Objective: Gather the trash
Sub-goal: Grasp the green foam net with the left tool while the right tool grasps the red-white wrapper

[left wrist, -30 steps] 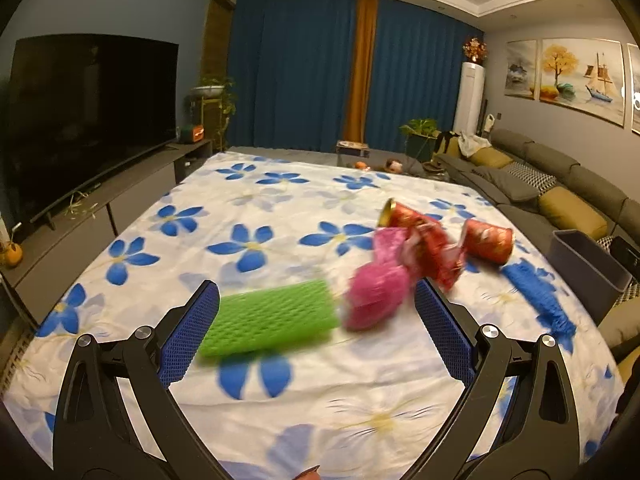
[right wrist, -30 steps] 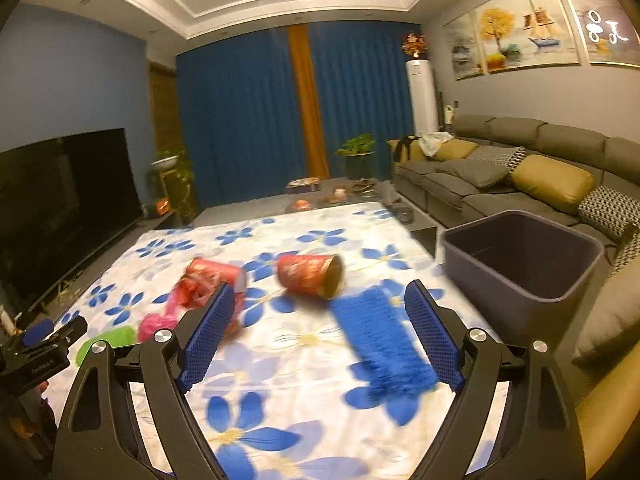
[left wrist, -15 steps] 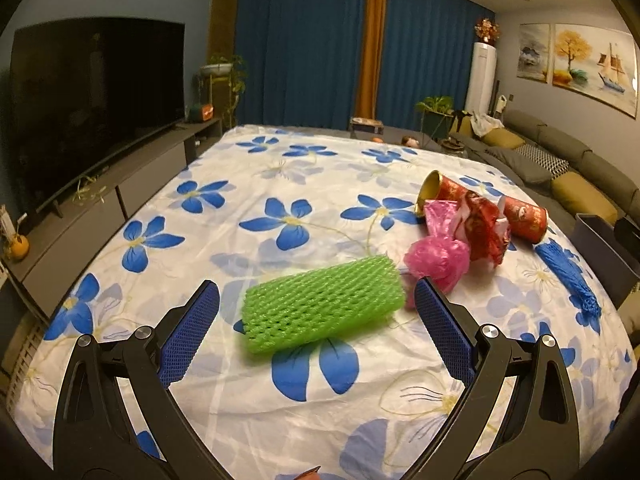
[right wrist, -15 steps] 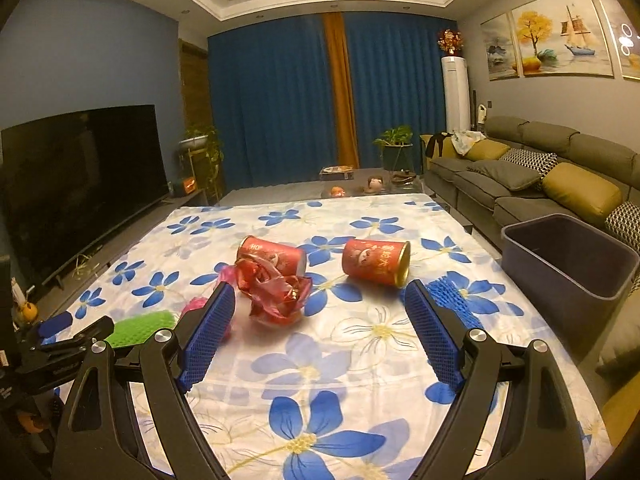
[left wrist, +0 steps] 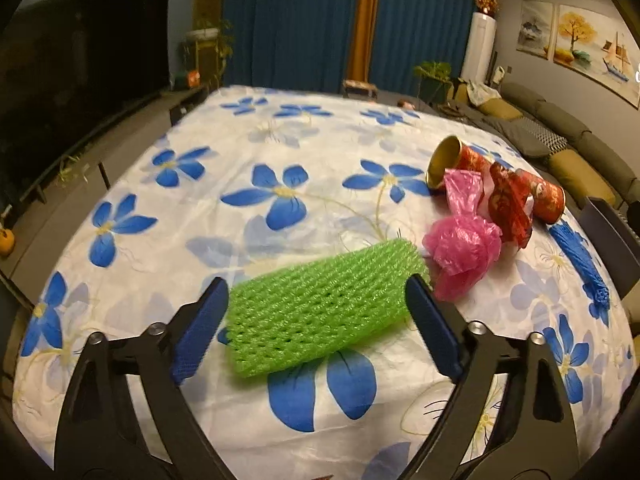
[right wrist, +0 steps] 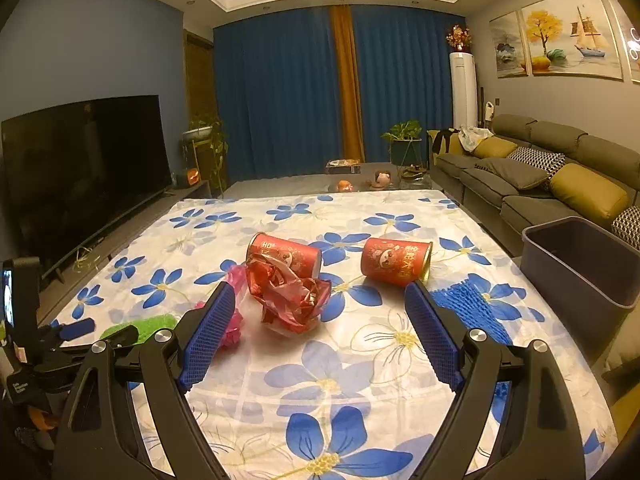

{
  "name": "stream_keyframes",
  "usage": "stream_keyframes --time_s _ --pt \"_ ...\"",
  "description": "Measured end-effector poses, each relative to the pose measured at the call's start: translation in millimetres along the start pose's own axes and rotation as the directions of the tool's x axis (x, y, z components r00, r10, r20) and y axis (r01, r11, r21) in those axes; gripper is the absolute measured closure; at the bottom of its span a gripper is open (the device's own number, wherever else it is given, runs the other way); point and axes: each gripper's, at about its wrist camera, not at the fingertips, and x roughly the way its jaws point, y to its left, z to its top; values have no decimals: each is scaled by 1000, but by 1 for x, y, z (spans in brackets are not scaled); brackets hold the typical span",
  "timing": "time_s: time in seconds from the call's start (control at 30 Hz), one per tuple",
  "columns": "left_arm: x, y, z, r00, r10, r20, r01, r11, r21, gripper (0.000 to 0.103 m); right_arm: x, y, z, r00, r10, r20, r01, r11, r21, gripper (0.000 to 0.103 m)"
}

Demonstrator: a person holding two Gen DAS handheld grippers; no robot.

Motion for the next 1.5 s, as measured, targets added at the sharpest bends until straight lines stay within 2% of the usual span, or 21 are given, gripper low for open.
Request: stream_keyframes --time_s 0.13,0.2,0.33,0.4,0.53,0.57,0.67,0.9,1.07,1.17,1.23,1.27,1.33,1.4,1.43,1.47,1.5 --pt "11 -1 1 999 -16 -51 17 1000 16 31 13 11 0 1000 9 -19 -9 1000 -23 19" --pt "15 -4 0 997 -27 -72 29 999 28 44 22 15 0 999 10 -33 -11 999 -34 19" --pt "21 -5 0 994 -46 -98 50 998 36 60 37 23 -1 998 11 -55 -14 999 -51 19" --pt "22 -5 0 994 -52 -96 57 997 44 76 45 25 -1 998 11 -67 -15 998 -54 19" --pt "25 -2 3 992 -80 -93 83 996 34 90 61 28 -1 996 4 -93 -10 998 -63 21" --pt "25 -1 3 992 -88 -90 91 995 29 103 65 30 -1 995 3 -99 -10 998 -68 22" --pt "26 3 5 991 -101 -88 102 995 8 103 78 34 -1 993 -2 -118 -7 997 -80 25" --pt "19 10 8 993 -107 -40 106 994 -17 103 102 37 0 988 -7 -156 -7 996 -85 40" --pt "8 12 10 994 -110 -2 110 994 -23 103 115 41 -2 982 -1 -187 -17 995 -97 58" --pt "4 16 11 994 -112 6 113 993 -29 103 120 43 -4 979 7 -204 -29 994 -106 72" --pt "3 19 11 994 -110 2 110 993 -37 103 123 45 -7 977 11 -213 -37 993 -115 87" --pt "2 19 10 994 -111 4 111 993 -32 103 124 45 -8 976 14 -217 -41 992 -118 90" --pt "2 18 9 994 -110 -6 110 994 -14 94 123 44 -9 976 21 -216 -47 992 -116 95" --pt "3 16 7 995 -98 -21 98 995 1 46 119 42 -8 979 34 -203 -57 992 -110 96" --pt "3 16 6 995 -99 -19 98 995 -3 33 117 40 -8 979 39 -198 -61 992 -107 97" --pt "2 17 5 995 -103 -5 103 995 -12 27 115 38 -7 981 42 -190 -62 993 -101 98" --pt "2 16 5 994 -110 -5 110 994 -13 27 112 36 -6 982 46 -185 -64 994 -94 98"
